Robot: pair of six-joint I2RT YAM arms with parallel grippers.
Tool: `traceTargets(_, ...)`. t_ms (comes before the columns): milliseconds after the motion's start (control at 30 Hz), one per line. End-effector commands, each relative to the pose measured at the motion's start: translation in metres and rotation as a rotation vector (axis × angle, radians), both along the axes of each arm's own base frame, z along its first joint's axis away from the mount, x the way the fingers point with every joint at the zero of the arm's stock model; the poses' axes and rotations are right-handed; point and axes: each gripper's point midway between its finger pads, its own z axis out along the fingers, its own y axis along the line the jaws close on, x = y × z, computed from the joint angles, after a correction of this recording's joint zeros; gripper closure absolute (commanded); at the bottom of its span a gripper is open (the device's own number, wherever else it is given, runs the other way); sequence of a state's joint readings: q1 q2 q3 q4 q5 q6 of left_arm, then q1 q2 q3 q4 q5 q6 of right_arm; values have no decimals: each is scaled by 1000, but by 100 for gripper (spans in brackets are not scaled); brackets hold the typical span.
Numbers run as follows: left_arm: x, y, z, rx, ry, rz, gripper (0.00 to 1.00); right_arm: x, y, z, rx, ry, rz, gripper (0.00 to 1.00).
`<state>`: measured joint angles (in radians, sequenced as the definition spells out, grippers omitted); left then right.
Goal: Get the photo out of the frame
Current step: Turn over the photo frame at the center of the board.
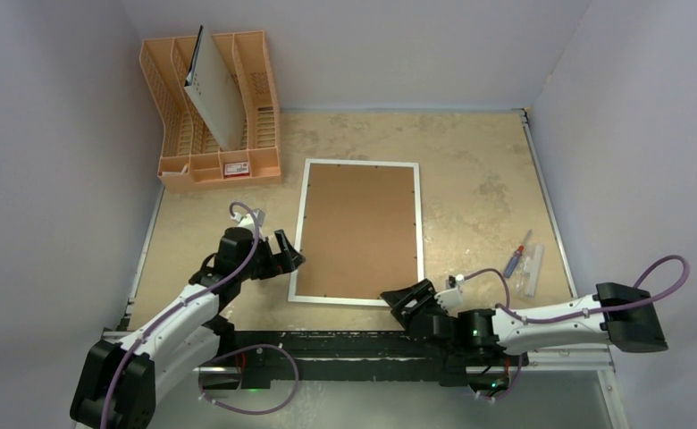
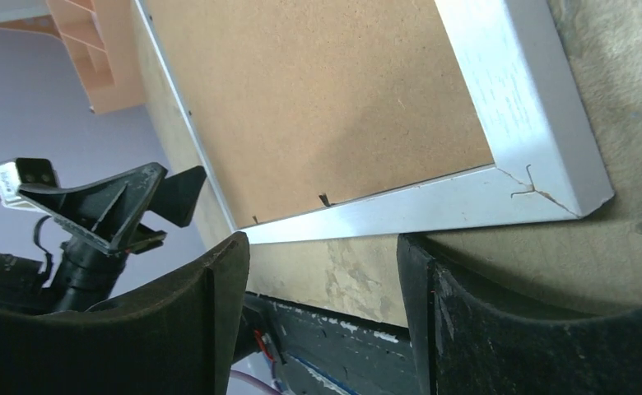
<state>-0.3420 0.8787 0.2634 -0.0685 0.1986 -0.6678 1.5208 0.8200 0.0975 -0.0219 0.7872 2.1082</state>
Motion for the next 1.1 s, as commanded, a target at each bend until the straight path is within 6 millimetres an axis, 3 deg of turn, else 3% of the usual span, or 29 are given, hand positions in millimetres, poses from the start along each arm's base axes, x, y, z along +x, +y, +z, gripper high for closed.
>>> traceTargets(0, 3, -1, 4, 5, -31, -12, 5, -1, -14, -2, -95, 22, -18, 30)
traceTargets(167, 5, 0, 8, 17, -41, -13, 5, -4, -12, 16, -201, -29, 66, 28)
traceTargets(300, 7, 1, 10, 27, -52, -19, 5, 8, 4, 65, -367, -273, 223, 21)
traceTargets(433, 6, 0, 7, 33, -45, -31, 5, 34, -19, 91, -666, -348, 228, 10)
traceTargets(533, 6, -3, 6, 28, -41, -50, 5, 60, -36, 95, -798, -291, 234, 4)
traceTargets(667, 3, -7, 3, 18, -29, -85, 5, 91, -53, 87, -811, -229, 255, 2)
traceTargets(767, 1, -11, 2, 9, -25, -110, 5, 106, -61, 71, -718, -174, 298, 1)
traceTargets(867, 0, -13, 3, 3, -25, -126, 5, 109, -74, 46, -653, -76, 333, 1)
traceTargets(1000, -1, -12, -1, 20, 0, -121, 7, 102, -56, 28, -557, -62, 463, 1)
traceTargets(1067, -2, -13, -2, 18, 3, -125, 9, 101, -58, 16, -555, -6, 453, 1)
